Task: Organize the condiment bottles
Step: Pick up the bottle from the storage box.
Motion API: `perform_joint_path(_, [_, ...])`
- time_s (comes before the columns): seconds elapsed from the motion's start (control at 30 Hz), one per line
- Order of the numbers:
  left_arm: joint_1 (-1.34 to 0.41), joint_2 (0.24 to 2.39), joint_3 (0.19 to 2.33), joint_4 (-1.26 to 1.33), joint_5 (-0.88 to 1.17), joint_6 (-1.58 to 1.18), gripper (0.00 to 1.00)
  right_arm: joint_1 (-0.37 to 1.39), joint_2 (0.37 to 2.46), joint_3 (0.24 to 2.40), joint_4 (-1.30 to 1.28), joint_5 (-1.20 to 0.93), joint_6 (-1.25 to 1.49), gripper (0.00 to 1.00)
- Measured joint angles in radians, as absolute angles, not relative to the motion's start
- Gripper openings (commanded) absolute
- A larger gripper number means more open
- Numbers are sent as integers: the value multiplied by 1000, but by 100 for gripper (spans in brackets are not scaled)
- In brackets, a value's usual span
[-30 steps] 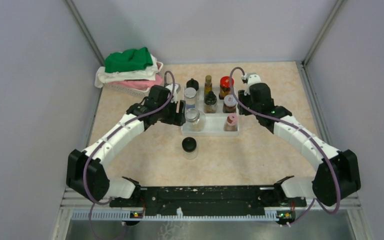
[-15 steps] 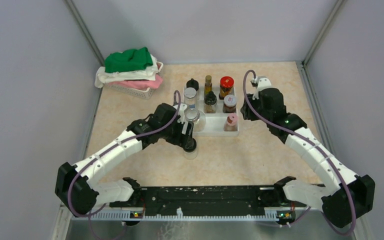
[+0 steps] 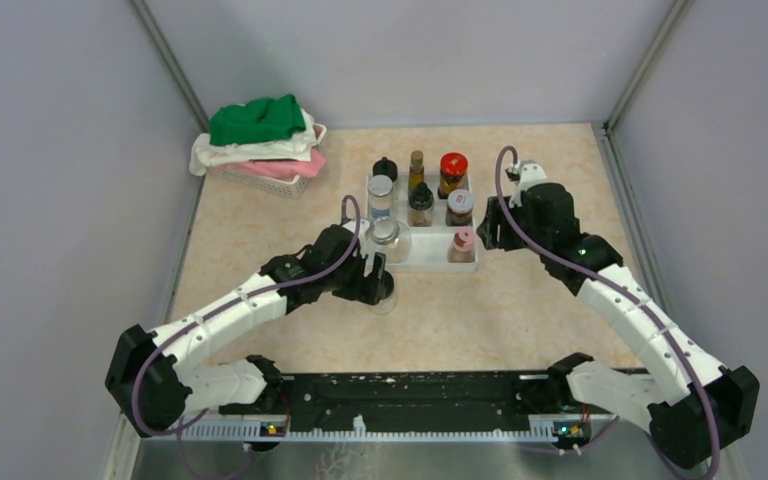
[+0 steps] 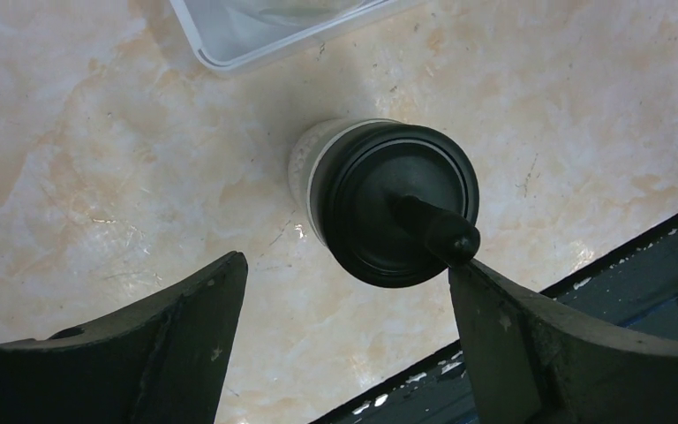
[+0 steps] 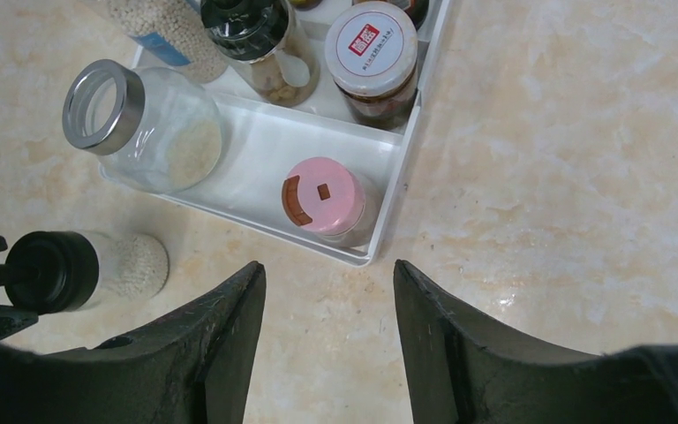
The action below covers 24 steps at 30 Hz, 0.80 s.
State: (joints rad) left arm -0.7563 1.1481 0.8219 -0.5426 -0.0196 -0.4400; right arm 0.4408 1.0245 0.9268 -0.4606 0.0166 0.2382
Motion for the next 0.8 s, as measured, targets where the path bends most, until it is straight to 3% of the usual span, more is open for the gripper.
perform_joint_path(0.57, [-832, 1206, 821, -441, -25, -444, 88, 441, 1035, 920, -457, -28, 255, 54])
perform_joint_path(0.8, [-844, 1179, 890, -617, -135, -465, 89, 445, 1318, 1086, -403, -104, 226, 55])
